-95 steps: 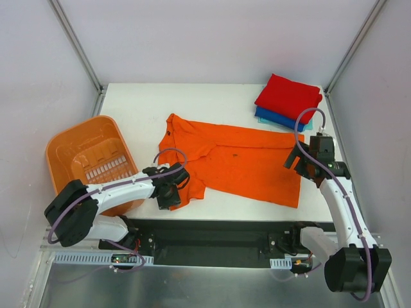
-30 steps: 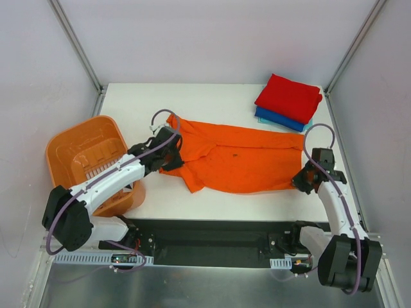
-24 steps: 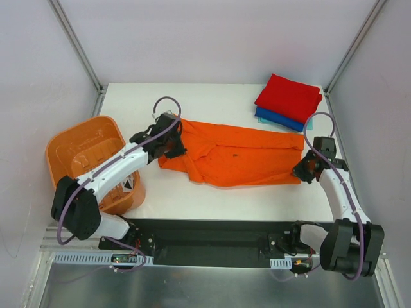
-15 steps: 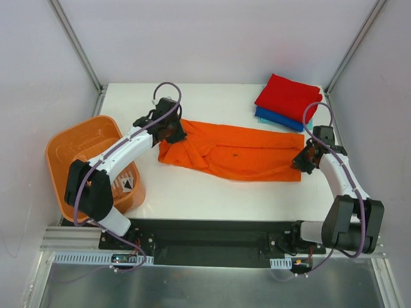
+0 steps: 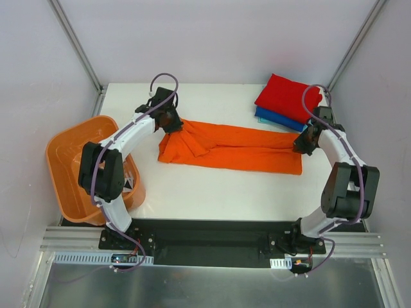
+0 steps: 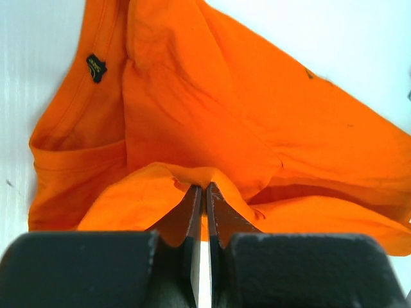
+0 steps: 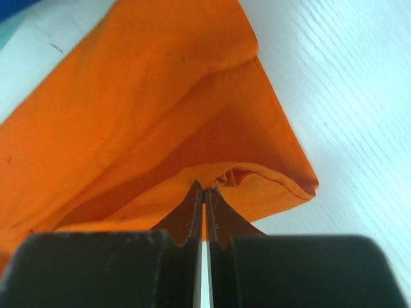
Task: Fold and stack the t-shirts
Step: Fold the tshirt
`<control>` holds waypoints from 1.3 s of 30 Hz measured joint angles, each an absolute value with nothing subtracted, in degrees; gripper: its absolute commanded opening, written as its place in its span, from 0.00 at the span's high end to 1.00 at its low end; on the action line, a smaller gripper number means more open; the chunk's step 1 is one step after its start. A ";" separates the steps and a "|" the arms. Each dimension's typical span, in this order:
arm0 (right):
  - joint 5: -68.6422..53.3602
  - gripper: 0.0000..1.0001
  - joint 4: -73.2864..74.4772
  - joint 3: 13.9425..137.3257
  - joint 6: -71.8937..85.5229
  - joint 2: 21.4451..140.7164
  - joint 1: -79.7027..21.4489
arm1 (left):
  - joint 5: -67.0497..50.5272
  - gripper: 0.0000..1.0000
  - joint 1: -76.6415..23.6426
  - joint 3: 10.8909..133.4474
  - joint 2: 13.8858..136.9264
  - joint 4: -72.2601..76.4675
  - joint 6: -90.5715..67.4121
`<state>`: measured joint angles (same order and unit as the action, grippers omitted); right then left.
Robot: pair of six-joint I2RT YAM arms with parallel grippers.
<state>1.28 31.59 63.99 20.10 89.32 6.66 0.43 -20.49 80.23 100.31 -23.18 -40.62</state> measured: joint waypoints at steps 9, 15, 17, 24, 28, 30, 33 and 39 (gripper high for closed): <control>1.65 0.69 31.97 69.84 19.94 98.89 6.66 | -0.21 0.74 -18.63 87.31 109.36 -23.20 -40.36; 3.18 0.00 33.28 72.20 18.39 101.08 6.66 | -1.30 0.01 -18.31 91.07 114.17 -24.27 -40.75; 3.81 0.03 33.41 72.93 17.76 100.77 6.46 | -1.56 0.01 -18.37 91.07 114.13 -25.12 -40.99; 5.80 0.03 34.26 69.97 15.70 93.10 2.46 | -4.32 0.01 -20.21 86.37 109.32 -25.32 -41.08; 6.04 0.03 34.41 68.14 14.92 89.73 -1.80 | -7.44 0.01 -23.77 82.32 105.97 -25.52 -41.32; 6.00 0.03 34.39 67.46 14.50 89.82 -3.60 | -8.62 0.01 -25.74 81.23 105.60 -25.43 -41.58; 6.02 0.03 34.89 66.30 14.22 90.37 -4.45 | -10.17 0.03 -27.88 79.92 105.62 -25.06 -42.33; 6.46 0.03 35.29 65.04 13.58 90.52 -4.43 | -10.20 0.35 -28.77 78.39 105.73 -24.51 -43.92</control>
<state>6.46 35.29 65.04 13.58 90.52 -4.43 -10.20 -28.77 78.39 105.73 -24.51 -43.92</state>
